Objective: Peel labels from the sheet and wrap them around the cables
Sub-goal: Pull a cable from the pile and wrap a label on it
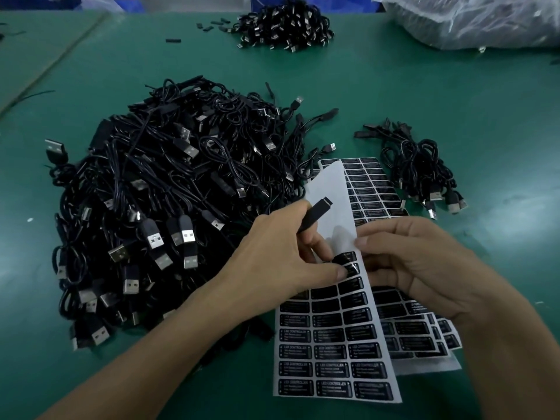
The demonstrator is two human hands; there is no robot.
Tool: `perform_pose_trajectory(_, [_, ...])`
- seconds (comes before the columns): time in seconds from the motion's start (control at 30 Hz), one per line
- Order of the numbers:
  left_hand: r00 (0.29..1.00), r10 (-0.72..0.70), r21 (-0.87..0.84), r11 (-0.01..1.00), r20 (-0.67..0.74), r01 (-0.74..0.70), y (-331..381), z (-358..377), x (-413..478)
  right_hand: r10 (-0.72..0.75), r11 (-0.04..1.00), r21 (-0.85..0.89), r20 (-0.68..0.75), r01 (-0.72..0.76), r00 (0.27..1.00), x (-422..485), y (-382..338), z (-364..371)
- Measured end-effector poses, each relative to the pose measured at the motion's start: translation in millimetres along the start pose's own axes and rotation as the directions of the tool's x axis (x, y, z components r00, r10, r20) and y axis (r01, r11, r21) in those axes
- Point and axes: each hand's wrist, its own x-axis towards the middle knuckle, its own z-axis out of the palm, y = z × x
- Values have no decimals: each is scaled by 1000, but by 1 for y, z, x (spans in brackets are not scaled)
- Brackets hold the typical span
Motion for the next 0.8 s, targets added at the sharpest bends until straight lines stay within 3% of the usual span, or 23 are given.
perform_pose_trajectory(0.13, [1000, -4, -61, 998, 18, 5, -2, 2, 1, -19, 999, -30, 38, 21, 999, 0, 0, 0])
perform_pose_trajectory(0.43, [1000, 6, -25, 1000, -22, -7, 2, 1, -1, -95, 995, -6, -95, 95, 991, 1, -1, 11])
perform_pose_trajectory(0.8, [998, -38, -71, 997, -59, 33, 7, -1, -1, -201, 977, -103, -137, 187, 970, 1, 2, 20])
